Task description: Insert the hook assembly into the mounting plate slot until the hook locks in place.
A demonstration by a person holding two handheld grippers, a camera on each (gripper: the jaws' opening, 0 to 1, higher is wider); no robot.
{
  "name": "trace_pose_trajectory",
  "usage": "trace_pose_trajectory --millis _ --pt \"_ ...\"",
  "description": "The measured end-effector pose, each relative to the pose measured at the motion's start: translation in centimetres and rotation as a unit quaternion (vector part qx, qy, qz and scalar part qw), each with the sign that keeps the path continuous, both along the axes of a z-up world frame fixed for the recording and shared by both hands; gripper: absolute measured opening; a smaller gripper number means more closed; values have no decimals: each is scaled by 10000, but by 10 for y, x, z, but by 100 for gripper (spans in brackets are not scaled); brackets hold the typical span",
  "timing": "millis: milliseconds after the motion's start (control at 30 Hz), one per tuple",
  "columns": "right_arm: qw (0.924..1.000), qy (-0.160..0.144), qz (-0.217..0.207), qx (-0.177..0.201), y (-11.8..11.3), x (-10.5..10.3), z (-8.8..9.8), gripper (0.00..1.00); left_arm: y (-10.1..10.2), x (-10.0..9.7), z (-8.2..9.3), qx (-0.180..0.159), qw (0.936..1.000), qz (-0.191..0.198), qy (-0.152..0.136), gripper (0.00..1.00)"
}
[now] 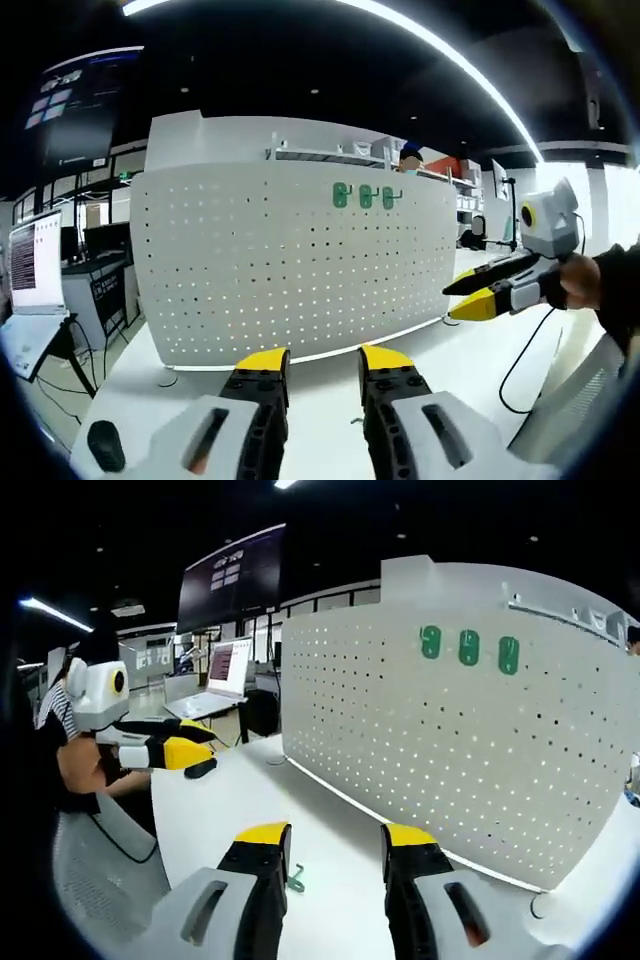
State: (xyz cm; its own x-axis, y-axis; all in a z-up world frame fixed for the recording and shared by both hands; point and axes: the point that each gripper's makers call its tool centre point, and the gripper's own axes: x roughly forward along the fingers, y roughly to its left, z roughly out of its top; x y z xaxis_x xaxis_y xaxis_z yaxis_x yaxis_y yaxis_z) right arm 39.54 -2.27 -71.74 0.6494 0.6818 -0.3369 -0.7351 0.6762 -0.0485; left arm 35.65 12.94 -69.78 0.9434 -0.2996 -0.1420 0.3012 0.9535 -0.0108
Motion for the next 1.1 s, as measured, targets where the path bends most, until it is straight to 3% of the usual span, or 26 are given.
trace_pose_trajectory --millis 700,1100 --pt "9947 770 372 -564 34 29 -89 33 1 3 -23 -91 9994 -49 324 27" --pt "9892 1083 560 -809 50 34 -122 33 -4 5 -34 -103 9984 -190 524 27"
